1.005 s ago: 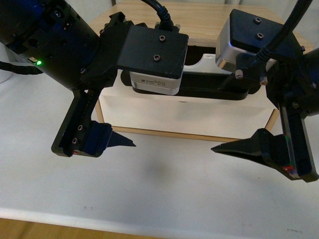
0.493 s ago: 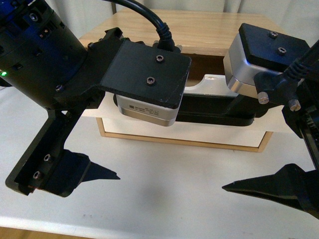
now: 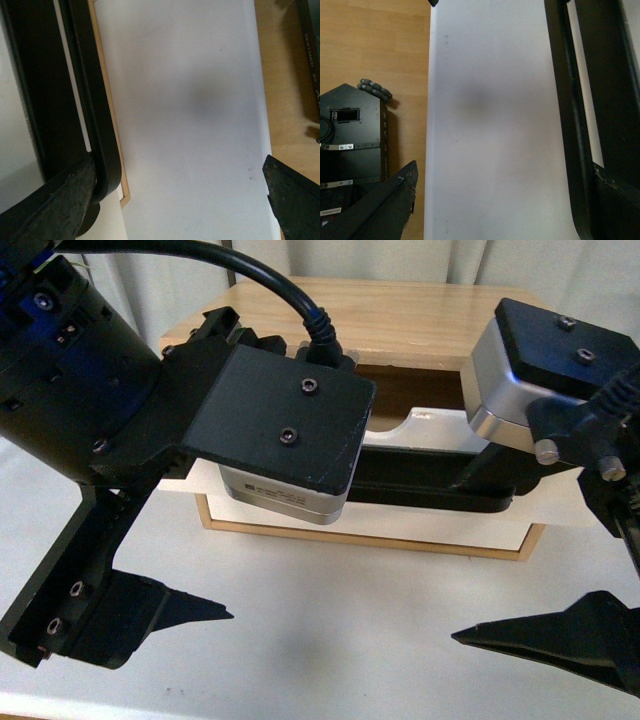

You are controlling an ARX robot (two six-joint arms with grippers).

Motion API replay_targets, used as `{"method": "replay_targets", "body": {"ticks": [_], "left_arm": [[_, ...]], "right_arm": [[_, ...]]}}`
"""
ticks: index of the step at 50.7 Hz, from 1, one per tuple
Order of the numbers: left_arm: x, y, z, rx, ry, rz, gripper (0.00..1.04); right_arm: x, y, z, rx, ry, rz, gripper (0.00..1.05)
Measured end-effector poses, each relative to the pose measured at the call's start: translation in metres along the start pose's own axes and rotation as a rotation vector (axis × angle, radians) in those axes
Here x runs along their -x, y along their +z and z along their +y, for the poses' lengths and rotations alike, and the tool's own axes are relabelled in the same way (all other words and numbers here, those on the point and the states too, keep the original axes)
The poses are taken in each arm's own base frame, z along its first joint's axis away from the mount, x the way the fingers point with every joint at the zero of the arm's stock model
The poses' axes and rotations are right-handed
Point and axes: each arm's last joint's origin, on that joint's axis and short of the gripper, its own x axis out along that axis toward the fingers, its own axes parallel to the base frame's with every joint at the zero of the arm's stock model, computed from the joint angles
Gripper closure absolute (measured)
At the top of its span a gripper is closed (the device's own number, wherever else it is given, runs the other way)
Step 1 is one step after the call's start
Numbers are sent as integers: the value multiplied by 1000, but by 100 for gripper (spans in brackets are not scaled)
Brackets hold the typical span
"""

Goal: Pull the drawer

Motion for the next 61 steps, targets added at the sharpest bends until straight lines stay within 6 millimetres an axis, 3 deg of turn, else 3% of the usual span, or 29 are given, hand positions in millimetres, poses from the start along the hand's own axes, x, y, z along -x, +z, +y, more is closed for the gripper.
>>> {"method": "replay_targets", "body": {"ticks": [9,22,30,38,48,61], "left_arm": [[9,-1,-4,9,63,-1,6],[49,11,-8,32,267,-65,6],[79,13,-15,95,509,-80,6],[99,8,-32,199,800,-78,6],[119,-7,-72,411,998,-142,6],[138,-33,-146,858,1189,-291,6]], "right_arm": [[15,0,8,1,-69,-22,9],[45,9,22,20,-239,-106,9],[70,17,29,-14,-505,-172,9],[87,16,55,-128,-711,-255,9],[96,2,90,-279,-896,-314,9],[102,-23,132,-443,-1097,-337,9]]}}
